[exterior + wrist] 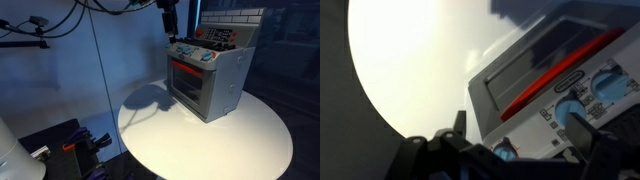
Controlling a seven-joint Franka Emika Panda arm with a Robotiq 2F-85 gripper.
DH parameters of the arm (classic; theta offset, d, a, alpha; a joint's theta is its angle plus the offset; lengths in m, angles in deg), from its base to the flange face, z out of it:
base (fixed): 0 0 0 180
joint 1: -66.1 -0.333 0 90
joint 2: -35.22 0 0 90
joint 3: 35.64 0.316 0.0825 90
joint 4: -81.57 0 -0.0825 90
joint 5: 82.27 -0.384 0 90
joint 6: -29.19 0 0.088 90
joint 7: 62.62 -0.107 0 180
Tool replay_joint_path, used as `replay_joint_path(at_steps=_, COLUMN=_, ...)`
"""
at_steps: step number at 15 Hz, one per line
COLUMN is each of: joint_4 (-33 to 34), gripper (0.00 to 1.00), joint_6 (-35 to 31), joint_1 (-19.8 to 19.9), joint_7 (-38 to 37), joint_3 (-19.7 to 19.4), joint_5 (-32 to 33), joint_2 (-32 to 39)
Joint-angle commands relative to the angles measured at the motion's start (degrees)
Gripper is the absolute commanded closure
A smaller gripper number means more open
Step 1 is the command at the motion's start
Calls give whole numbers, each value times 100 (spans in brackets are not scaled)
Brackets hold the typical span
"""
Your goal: Turn the third knob from the left in a clockwise direction
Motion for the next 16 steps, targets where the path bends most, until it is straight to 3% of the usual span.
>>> replay_joint_path(at_steps=1, joint_4=-105, gripper=0, joint_6=714, joint_1=141, joint_7=437, joint_3=118, joint_5=40, joint_2=-355)
replay_joint_path(at_steps=8, joint_4=-60, gripper=0, joint_6=1932, joint_1=217, joint_7=1086, joint_3=213, joint_5=145, joint_2=-673)
replay_joint_path(at_steps=16, joint_4=6, gripper=0, joint_6=3396, joint_1=197, joint_7=2357, joint_3=302, joint_5=164, joint_2=-919)
